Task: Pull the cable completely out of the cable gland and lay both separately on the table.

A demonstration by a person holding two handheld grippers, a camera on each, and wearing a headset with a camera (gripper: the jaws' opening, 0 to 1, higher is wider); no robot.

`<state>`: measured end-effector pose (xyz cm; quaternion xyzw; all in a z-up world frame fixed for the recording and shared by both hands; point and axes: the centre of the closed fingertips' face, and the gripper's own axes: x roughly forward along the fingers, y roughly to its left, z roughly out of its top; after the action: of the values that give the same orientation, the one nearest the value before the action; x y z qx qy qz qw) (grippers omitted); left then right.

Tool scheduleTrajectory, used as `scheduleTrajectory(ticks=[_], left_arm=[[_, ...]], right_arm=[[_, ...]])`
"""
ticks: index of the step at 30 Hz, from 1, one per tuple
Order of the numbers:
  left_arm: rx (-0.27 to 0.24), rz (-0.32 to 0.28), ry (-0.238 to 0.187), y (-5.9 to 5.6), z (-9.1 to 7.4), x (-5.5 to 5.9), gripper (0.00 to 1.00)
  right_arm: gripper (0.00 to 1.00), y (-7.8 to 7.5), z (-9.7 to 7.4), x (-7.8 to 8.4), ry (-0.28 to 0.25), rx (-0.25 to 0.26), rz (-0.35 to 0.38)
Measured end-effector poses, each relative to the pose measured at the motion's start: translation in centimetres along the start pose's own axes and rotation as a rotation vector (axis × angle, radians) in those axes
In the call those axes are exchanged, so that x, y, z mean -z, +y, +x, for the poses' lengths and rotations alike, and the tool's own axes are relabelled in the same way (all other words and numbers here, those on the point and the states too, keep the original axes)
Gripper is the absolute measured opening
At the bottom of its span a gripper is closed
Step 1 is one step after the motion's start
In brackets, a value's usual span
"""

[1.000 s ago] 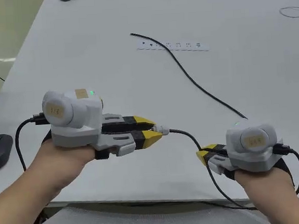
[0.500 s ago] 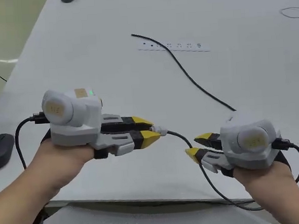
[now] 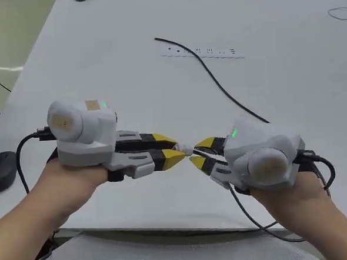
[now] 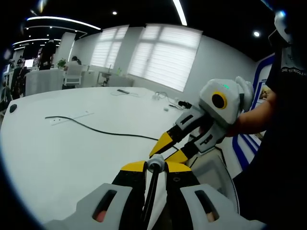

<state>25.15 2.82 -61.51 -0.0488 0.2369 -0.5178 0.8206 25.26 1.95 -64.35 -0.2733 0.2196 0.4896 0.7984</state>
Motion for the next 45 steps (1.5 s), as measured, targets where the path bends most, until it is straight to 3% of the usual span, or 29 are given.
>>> scheduleTrajectory(ticks=[5, 19, 29, 33, 45], left_arm=[[0.003, -0.002, 0.0, -0.1, 0.0, 0.1, 0.15], [0.008, -0.001, -0.005, -0.4, -0.2, 0.1, 0.15], [0.008, 0.007, -0.001, -0.4, 0.1, 0.1, 0.14], [0.007, 0.01, -0.002, -0.3, 0.1, -0.1, 0.14], [0.014, 0.008, -0.016, -0.6, 0.2, -0.4, 0.15]], right_arm=[[0.03, -0.1, -0.1, 0.1, 0.004, 0.011, -0.019], [0.0, -0.1, -0.3, 0.3, -0.008, 0.004, 0.061], [0.0, -0.2, -0.3, 0.7, -0.015, 0.002, 0.146], [0.0, -0.6, -0.3, 1.6, 0.007, 0.012, 0.168], [0.0, -1.0, -0.8, 3.8, 0.007, 0.014, 0.339]])
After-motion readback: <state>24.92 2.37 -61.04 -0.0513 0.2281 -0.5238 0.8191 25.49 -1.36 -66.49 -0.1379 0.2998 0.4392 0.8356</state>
